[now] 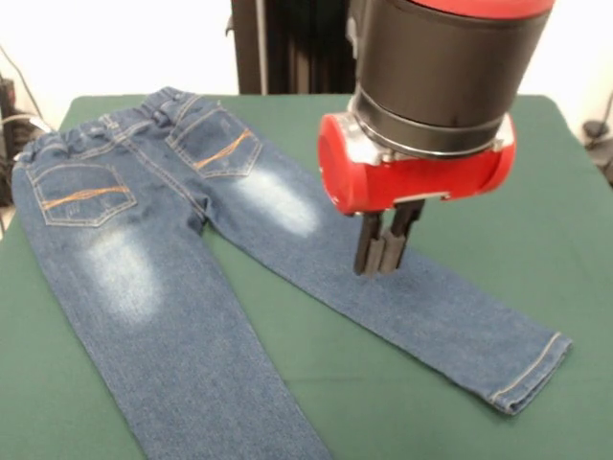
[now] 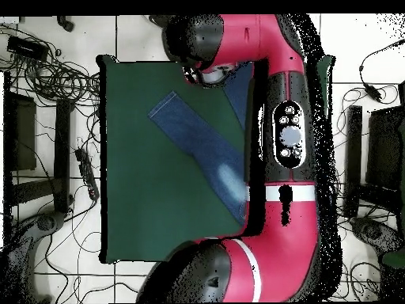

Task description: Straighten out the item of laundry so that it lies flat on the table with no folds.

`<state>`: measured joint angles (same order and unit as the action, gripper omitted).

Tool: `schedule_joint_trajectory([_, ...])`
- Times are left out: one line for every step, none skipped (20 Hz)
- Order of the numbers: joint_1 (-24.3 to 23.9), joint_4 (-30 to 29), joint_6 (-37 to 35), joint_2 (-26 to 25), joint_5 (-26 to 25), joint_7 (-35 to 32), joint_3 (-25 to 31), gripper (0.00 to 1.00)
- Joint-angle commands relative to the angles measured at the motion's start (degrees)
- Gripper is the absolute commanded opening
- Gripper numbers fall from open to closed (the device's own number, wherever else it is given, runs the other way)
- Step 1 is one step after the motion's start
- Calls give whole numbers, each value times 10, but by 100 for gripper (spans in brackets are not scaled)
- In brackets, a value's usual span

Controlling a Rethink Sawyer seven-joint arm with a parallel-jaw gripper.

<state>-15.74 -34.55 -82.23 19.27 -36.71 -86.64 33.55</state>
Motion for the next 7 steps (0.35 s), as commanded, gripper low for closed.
schedule_joint_trajectory([-9, -116, 60, 15, 44, -51, -20, 0])
schedule_joint_trajectory([-9, -118, 65, 16, 45, -50, -23, 0])
schedule_joint_trajectory([-11, -126, 76, 18, 49, -50, -26, 0])
schedule_joint_trajectory([-11, -126, 81, 17, 49, -50, -30, 0])
schedule_joint_trajectory([-10, -127, 86, 16, 50, -50, -33, 0])
schedule_joint_trajectory([-9, -125, 90, 15, 49, -50, -38, 0])
schedule_joint_trajectory([-6, -124, 95, 13, 50, -54, -42, 0])
